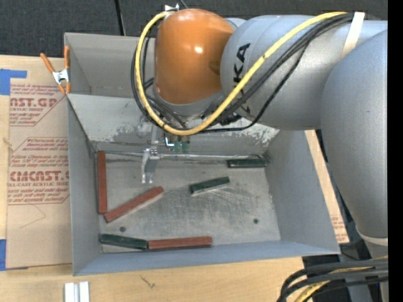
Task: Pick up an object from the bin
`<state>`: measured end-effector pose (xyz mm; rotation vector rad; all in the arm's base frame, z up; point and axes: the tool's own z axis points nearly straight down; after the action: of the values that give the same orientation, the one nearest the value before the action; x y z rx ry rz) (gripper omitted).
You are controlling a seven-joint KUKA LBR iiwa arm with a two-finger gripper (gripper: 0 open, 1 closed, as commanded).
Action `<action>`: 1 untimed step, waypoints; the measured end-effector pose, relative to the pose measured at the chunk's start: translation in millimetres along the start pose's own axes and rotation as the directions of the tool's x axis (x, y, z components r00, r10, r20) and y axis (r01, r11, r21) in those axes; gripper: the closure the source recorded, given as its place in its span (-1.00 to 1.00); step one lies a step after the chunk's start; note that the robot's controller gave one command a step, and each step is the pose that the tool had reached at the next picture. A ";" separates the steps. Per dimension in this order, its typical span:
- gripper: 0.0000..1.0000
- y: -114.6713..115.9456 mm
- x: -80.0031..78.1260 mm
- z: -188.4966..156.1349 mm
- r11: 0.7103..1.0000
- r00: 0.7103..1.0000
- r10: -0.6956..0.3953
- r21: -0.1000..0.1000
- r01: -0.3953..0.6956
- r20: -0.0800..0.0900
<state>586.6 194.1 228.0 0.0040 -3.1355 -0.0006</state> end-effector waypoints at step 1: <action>-1.00 -1.1 -1.6 -5.2 1.000 1.000 0.002 -0.001 -0.002 0.008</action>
Offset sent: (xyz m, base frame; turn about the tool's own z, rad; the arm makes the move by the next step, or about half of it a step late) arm -0.0213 -0.0262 -0.1521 -0.1343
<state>588.2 193.1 233.2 0.0016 -3.1433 -0.0024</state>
